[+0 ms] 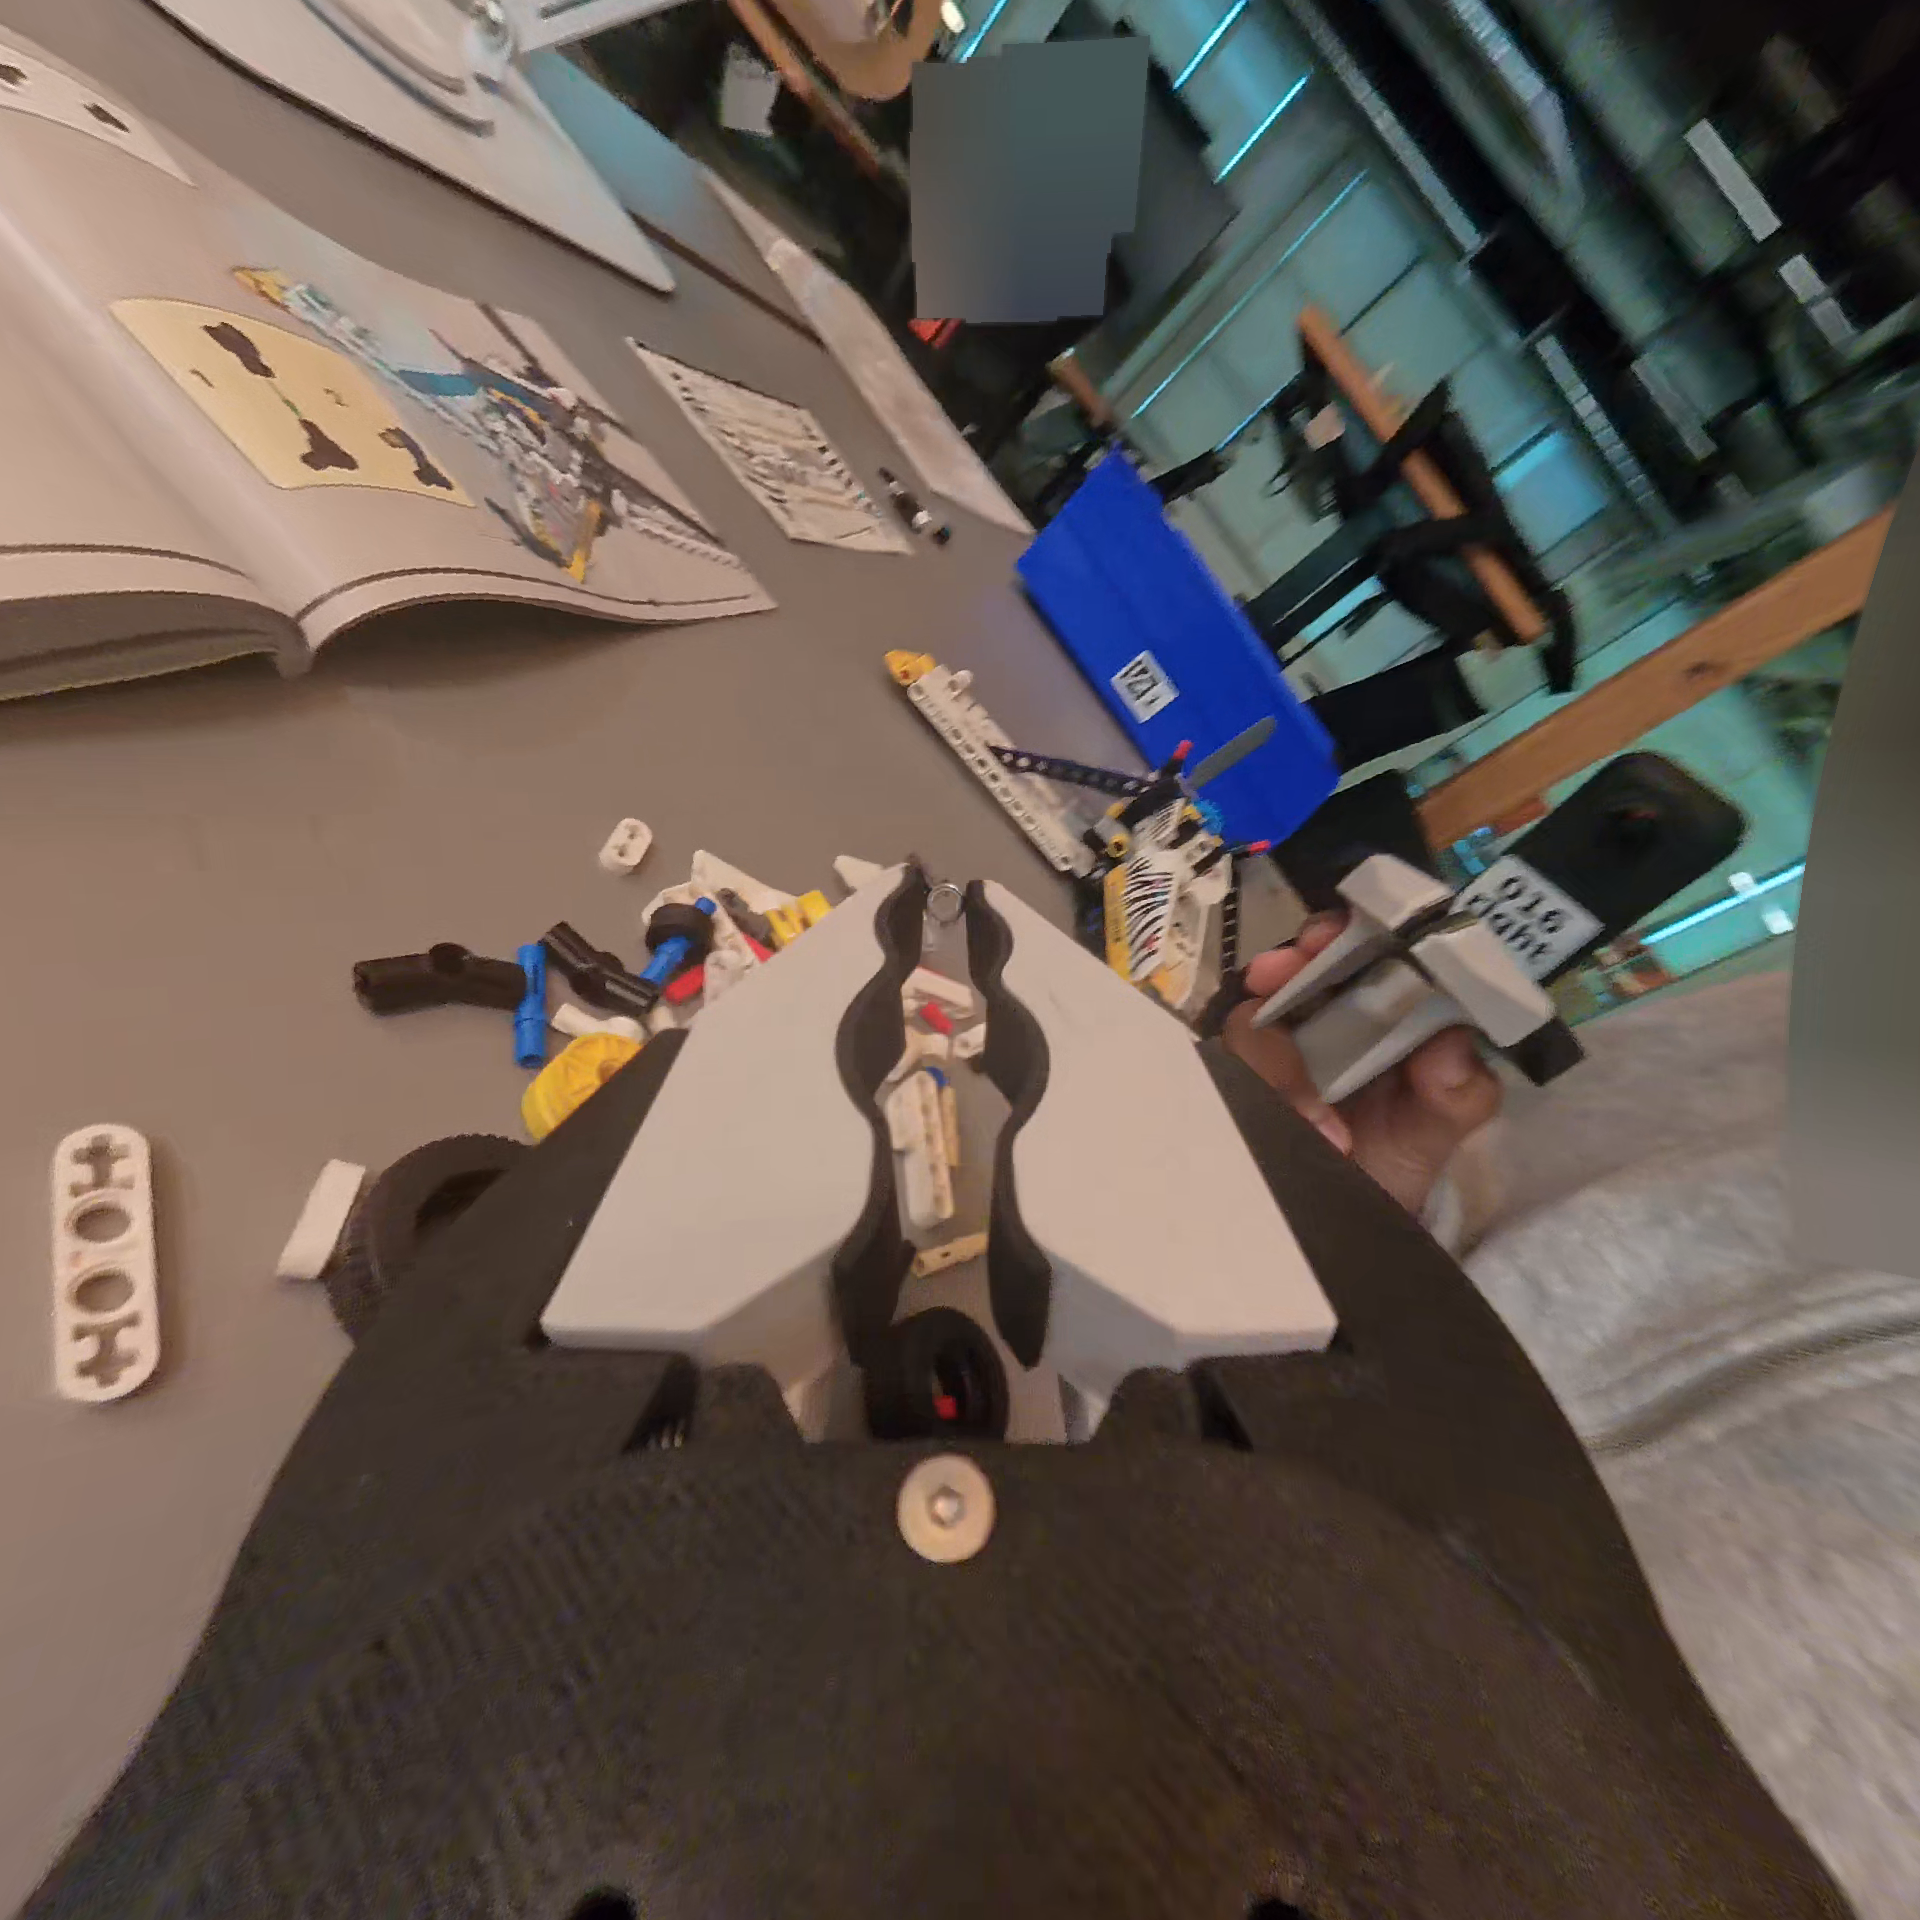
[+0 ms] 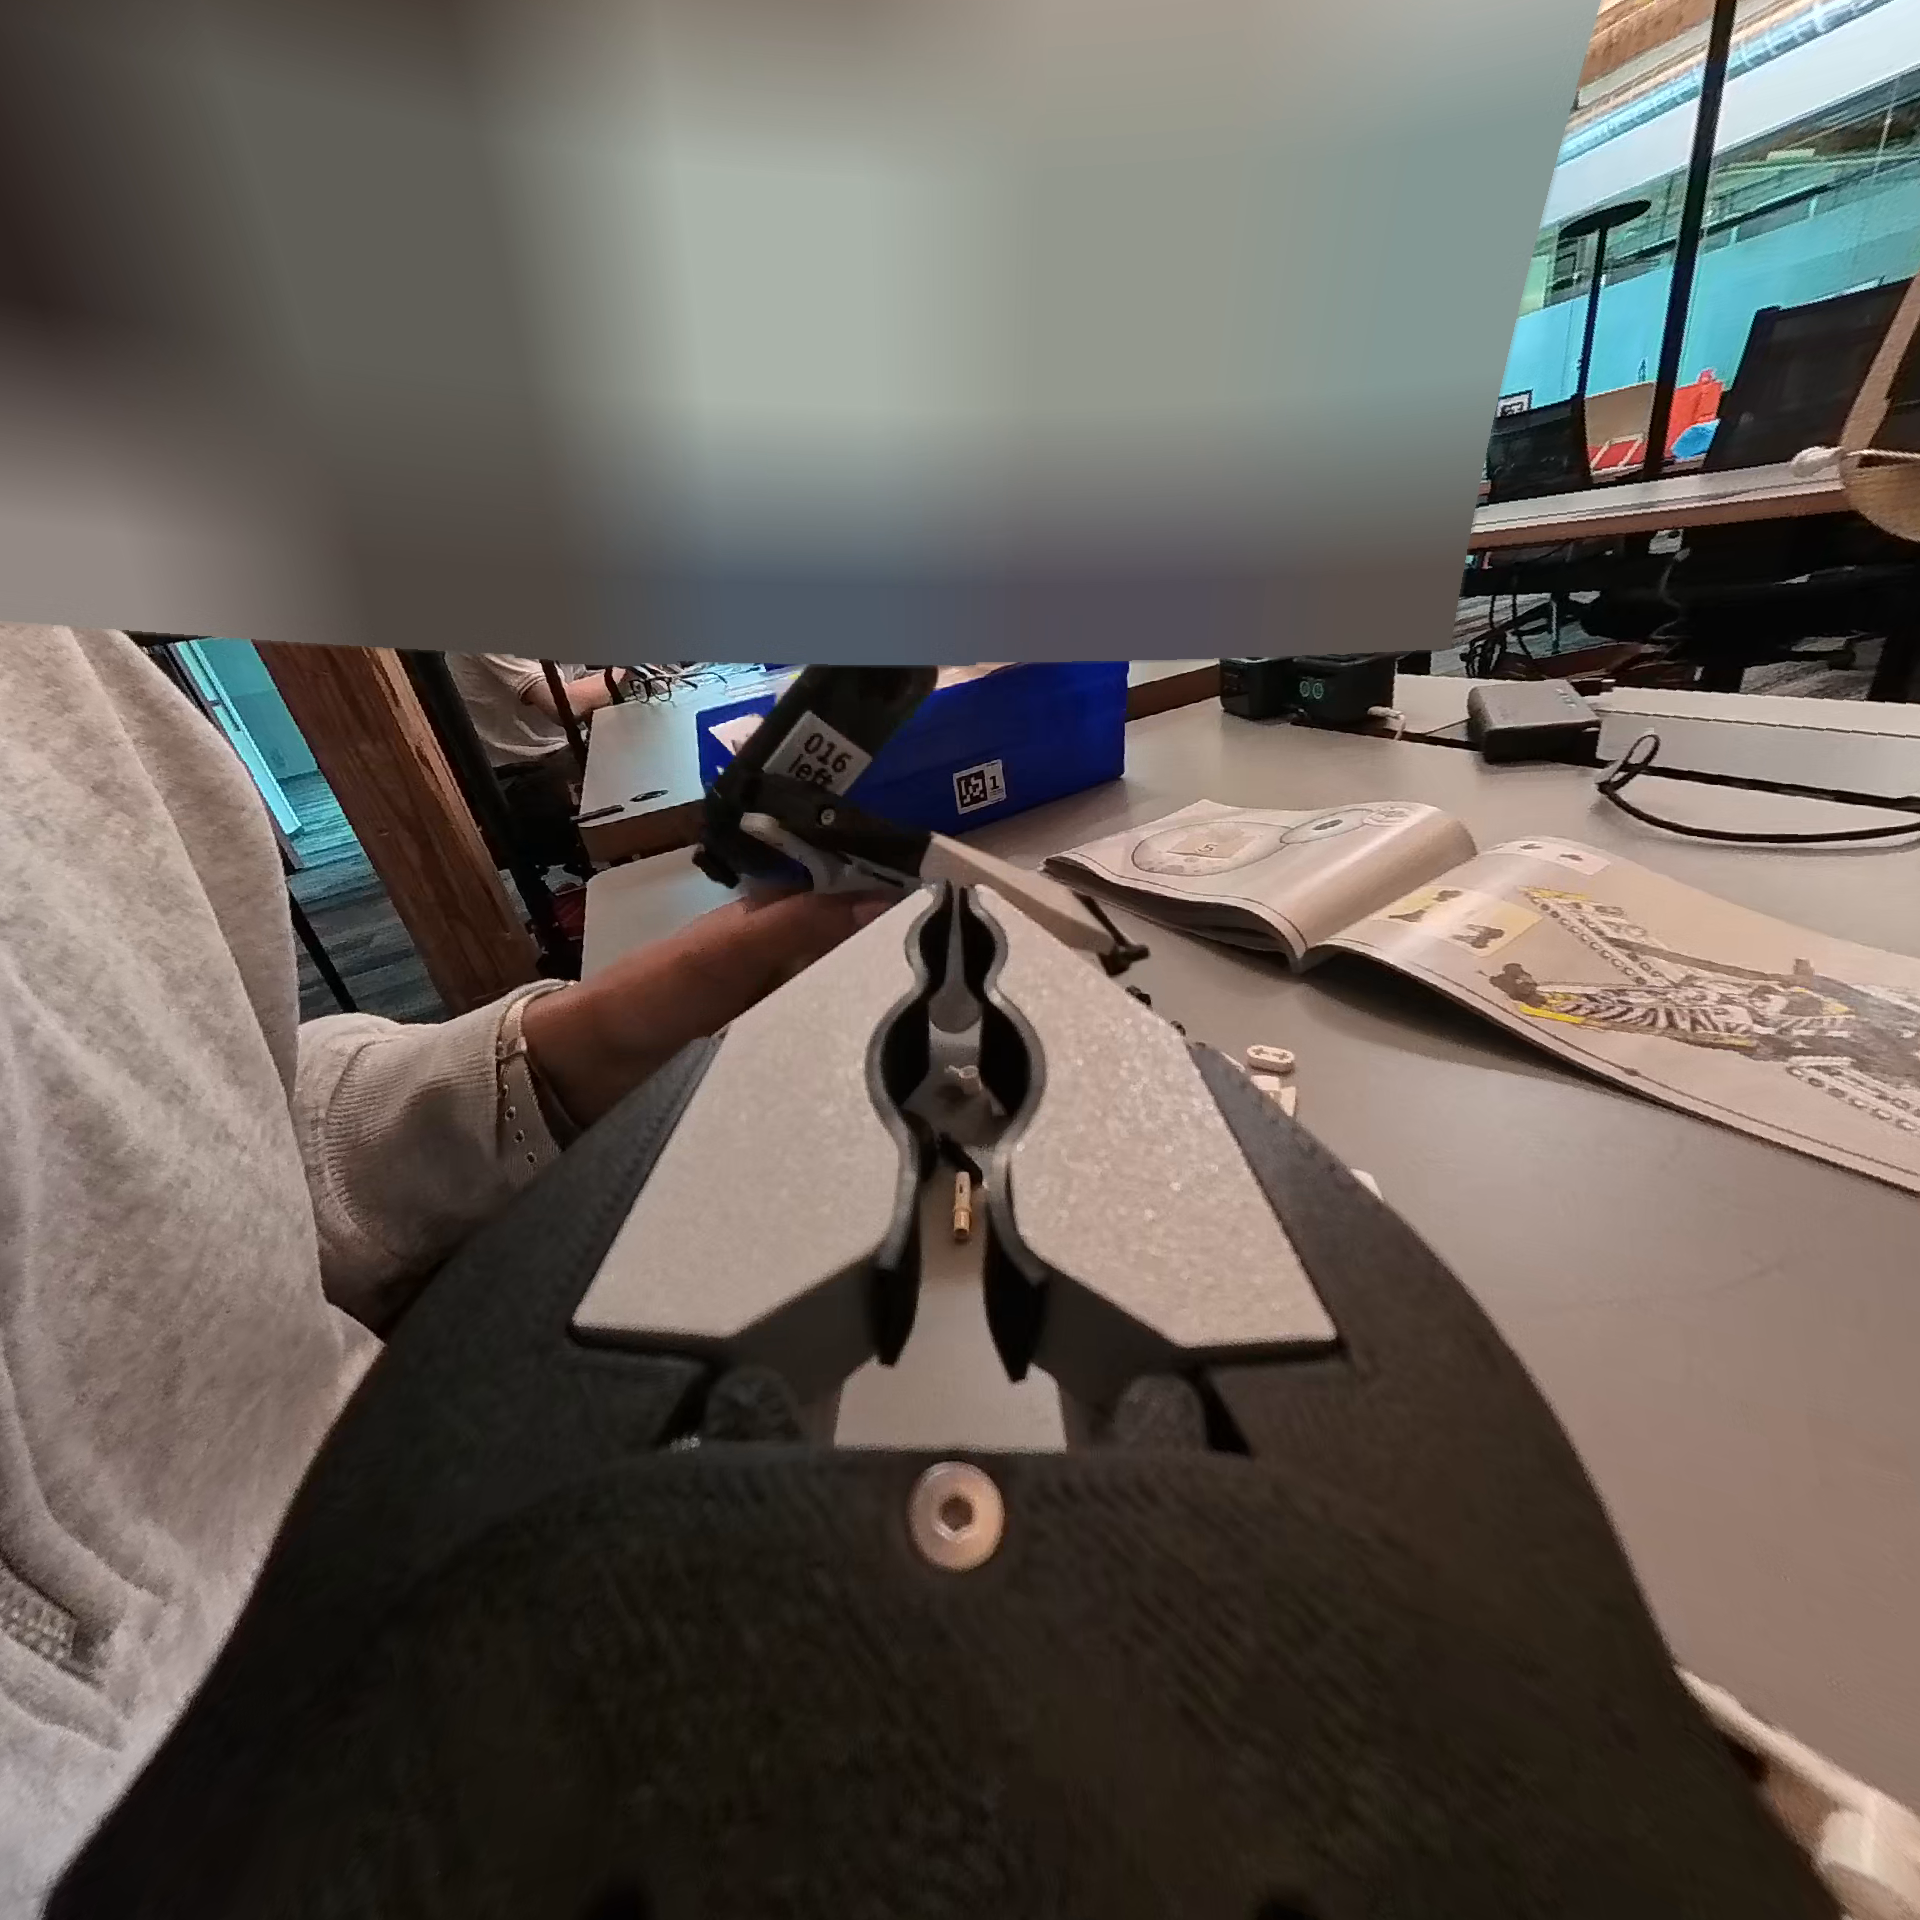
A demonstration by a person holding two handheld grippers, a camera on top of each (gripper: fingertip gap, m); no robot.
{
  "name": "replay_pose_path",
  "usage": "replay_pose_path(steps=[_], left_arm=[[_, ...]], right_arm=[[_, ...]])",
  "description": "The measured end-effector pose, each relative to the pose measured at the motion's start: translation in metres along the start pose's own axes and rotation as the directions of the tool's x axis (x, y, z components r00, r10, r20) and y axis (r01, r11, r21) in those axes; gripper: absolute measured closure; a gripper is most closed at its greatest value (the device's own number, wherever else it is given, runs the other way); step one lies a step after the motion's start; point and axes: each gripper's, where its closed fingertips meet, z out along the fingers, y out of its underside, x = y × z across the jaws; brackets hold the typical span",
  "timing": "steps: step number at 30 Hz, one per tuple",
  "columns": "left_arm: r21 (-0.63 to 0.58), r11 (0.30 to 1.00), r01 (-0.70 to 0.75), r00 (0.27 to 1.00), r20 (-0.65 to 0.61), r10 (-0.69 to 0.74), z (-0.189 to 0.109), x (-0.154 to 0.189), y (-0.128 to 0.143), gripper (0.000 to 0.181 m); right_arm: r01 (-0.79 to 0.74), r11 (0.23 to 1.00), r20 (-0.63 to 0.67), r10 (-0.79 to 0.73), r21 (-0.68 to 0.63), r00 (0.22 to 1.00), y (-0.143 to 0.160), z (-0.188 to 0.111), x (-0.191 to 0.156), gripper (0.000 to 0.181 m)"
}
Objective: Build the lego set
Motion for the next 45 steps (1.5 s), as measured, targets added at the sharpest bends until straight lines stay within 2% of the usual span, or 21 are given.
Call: replay_pose_path(steps=[4,7,17,45], left_arm=[[0.056,0.994,0.096,0.989,-0.12,-0.089,-0.006,0.009,-0.009,0.176],[0.074,0.988,0.134,0.981,-0.155,-0.121,-0.008,0.01,-0.012,0.177],[0.073,0.994,0.084,0.989,-0.125,-0.074,-0.008,0.009,-0.011,0.176],[0.002,0.998,0.057,0.995,-0.08,-0.057,0.0,0.006,0.001,0.176]], right_arm=[[0.001,1.0,0.0,-0.001,0.0,1.0,0.0,0.0,0.0,0.181],[0.003,1.0,-0.001,-0.003,0.0,1.0,0.0,0.0,0.0,0.181],[0.002,1.0,0.0,-0.002,-0.001,1.0,0.0,0.0,0.0,0.181],[0.002,1.0,0.0,-0.002,-0.002,1.0,0.0,0.0,0.0,0.181]])
